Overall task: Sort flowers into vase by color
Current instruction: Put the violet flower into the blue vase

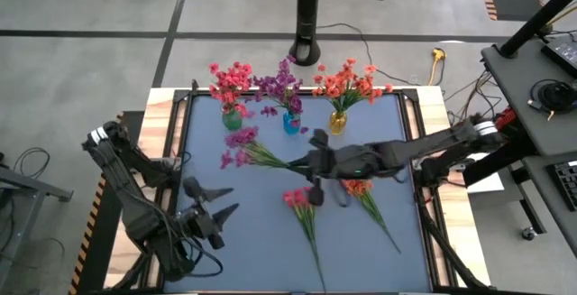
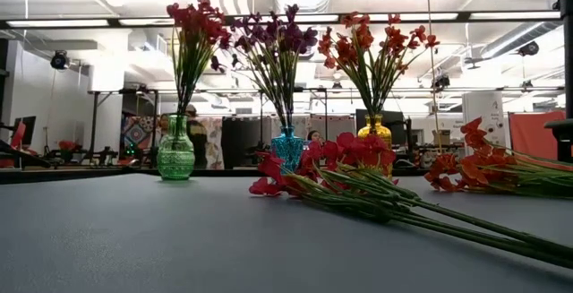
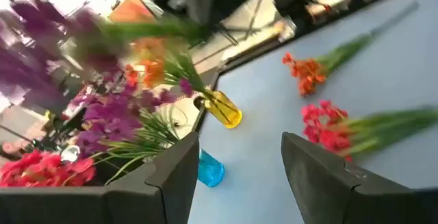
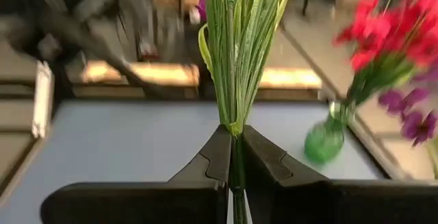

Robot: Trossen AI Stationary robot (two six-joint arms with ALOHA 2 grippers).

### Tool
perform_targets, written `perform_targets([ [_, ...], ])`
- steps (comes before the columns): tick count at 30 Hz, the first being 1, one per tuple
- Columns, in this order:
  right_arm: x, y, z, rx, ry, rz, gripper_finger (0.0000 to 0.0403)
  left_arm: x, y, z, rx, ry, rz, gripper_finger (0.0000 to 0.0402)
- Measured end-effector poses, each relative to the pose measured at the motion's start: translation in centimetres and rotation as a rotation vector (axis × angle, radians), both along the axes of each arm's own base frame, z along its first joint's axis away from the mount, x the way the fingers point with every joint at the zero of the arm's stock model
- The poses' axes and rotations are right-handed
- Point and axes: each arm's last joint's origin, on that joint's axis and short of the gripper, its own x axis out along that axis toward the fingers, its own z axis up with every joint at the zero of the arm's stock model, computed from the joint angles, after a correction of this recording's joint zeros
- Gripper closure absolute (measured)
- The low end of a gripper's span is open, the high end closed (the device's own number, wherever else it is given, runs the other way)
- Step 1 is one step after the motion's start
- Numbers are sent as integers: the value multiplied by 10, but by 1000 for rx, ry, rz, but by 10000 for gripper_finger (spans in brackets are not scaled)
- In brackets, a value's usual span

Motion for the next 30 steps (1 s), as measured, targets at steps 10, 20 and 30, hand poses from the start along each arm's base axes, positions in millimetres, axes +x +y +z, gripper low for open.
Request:
perform_targets([
  [10,-48,-6,-15,3,-281,27,385,41,-13,-9,55,127,11,238],
  [20,-62,-4,-10,-52,-321,81,385,120,1,-39,-112,273,-391,307],
  [30,-66,3,-36,-63,-430,107,385,113,50,-31,-183,-156,-385,325],
])
